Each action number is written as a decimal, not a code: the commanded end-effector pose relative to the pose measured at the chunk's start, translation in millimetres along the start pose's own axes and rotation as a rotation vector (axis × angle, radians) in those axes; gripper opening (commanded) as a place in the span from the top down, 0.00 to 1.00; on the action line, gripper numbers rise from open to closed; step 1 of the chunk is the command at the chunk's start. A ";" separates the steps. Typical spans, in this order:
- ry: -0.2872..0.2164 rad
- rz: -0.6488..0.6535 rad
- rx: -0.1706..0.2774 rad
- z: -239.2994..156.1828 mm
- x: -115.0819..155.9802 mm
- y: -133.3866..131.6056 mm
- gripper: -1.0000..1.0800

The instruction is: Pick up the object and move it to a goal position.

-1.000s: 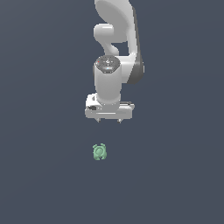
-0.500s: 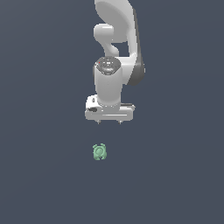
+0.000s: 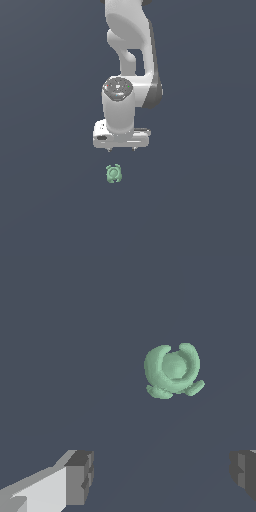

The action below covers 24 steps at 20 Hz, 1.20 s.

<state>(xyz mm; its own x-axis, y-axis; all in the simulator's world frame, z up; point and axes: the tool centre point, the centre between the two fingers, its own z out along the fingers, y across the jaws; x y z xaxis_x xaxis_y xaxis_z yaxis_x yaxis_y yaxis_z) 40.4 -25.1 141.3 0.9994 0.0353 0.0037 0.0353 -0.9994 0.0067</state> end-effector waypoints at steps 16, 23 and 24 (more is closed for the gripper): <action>-0.003 -0.105 0.006 48.0 58.7 35.2 0.04; -0.004 -0.110 0.007 51.8 61.4 37.9 0.04; -0.004 -0.110 0.007 52.2 61.4 37.9 0.04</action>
<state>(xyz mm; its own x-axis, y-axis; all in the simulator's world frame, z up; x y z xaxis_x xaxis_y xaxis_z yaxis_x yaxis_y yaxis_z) 103.2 -61.3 89.8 0.9894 0.1449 -0.0009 0.1449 -0.9894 0.0001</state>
